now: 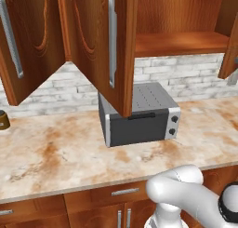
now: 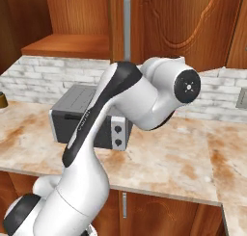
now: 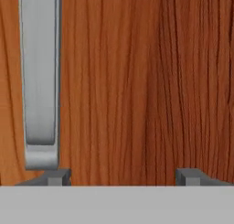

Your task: Close all open cabinet doors.

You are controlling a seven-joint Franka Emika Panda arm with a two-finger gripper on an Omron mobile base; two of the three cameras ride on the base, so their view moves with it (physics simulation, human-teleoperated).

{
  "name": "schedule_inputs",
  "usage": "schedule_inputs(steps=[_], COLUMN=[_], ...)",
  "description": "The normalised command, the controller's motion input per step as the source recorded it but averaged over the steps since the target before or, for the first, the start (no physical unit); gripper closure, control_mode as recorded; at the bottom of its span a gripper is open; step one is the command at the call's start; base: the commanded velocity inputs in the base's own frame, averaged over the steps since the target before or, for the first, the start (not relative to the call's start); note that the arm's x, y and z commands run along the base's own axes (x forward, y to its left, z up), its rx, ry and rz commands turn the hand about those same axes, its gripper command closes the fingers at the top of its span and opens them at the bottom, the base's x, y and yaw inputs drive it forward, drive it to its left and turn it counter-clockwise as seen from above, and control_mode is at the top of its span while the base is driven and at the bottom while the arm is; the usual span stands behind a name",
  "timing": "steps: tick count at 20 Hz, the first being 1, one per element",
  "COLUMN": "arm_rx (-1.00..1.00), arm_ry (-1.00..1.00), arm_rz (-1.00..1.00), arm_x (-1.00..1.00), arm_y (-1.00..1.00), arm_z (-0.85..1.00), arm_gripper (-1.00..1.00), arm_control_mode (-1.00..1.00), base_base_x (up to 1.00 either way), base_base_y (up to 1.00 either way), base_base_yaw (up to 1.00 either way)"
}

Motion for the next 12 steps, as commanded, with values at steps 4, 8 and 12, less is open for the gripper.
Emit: schedule_inputs(steps=[4, 8, 12], arm_rx=[-0.08, -0.06, -0.09], arm_ry=[0.00, 0.00, 0.00], arm_rz=[0.00, 0.00, 0.00], arm_x=[0.83, 0.85, 0.73], arm_y=[0.40, 0.25, 0.11], arm_z=[0.00, 0.00, -0.06], arm_gripper=[-1.00, -1.00, -1.00], arm_control_mode=[-1.00, -1.00, -1.00], base_base_x=[0.00, 0.00, 0.00], base_base_y=[0.00, 0.00, 0.00], base_base_yaw=[0.00, 0.00, 0.00])
